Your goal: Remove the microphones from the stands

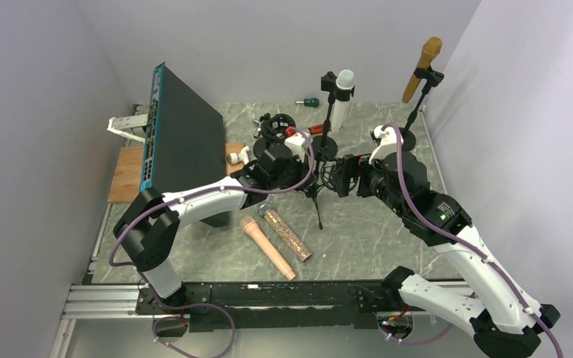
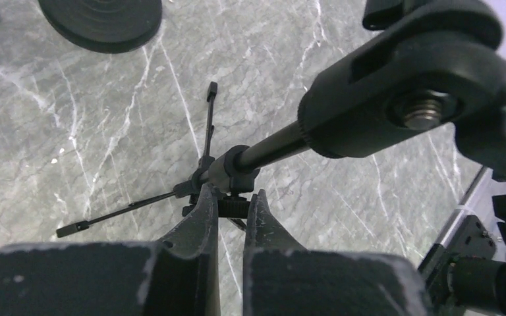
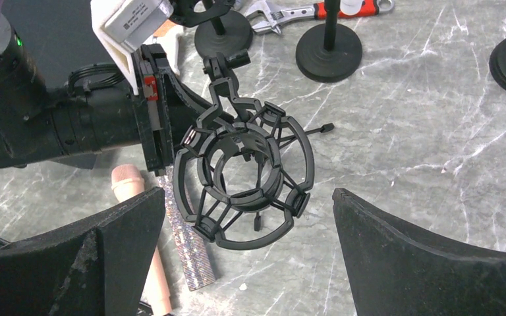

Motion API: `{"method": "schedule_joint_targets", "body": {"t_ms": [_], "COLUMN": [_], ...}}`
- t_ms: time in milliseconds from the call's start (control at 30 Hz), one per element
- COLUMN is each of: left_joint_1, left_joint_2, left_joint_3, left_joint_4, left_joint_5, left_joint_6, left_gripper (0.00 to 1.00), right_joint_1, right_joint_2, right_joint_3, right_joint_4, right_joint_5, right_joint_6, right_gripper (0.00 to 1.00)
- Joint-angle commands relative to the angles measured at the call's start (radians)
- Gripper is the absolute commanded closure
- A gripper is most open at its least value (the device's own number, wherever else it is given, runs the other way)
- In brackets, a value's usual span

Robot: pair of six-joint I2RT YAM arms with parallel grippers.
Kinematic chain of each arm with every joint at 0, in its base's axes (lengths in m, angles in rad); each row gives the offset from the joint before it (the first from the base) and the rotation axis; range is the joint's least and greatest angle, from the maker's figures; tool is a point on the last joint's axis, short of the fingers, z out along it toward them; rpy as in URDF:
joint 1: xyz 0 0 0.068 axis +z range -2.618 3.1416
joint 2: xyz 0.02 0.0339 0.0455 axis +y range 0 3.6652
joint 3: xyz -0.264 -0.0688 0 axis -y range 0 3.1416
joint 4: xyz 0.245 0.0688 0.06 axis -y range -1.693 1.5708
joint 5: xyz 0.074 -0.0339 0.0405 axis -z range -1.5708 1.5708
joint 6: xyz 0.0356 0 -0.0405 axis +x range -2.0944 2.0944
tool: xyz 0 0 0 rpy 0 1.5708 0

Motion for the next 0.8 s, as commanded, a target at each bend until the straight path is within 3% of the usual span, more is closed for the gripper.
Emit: {"method": "schedule_joint_targets", "body": {"t_ms": [0,233,467,633,767], "left_joint_1": [0.046,0.104,0.146,0.162,0.167], "left_joint_2": [0.03,0.043,0.07,0.099,0.103], "left_joint_3": [0.019,-0.03,-0.053,-0.106,-0.106], "left_joint_4": [0.034,0.141,0.183,0.332,0.321], "left_joint_5": [0.138,0.359,0.46,0.502,0.482], "left_joint_6": [-0.139,-0.427,-0.706,-0.915,-0.94], "left_gripper": [1.0,1.0,1.0,1.0,1.0], "right_joint_1": [-0.002,-0.001,-0.002,-0.002,-0.003], "right_joint_2": [-0.012,0.002,-0.007,-0.006,-0.004], "right_joint_3": [-0.006,-0.03,-0.036,-0.039,-0.042], "right_joint_4": [0.037,0.054,0.052,0.049,0.051], "right_joint_5": [-0.007,-0.005,0.0,0.002,0.002], "right_joint_6": [-0.001,-0.003,-0.003,-0.003,-0.003], "right_gripper": [0.0,0.0,0.0,0.0,0.0]}}
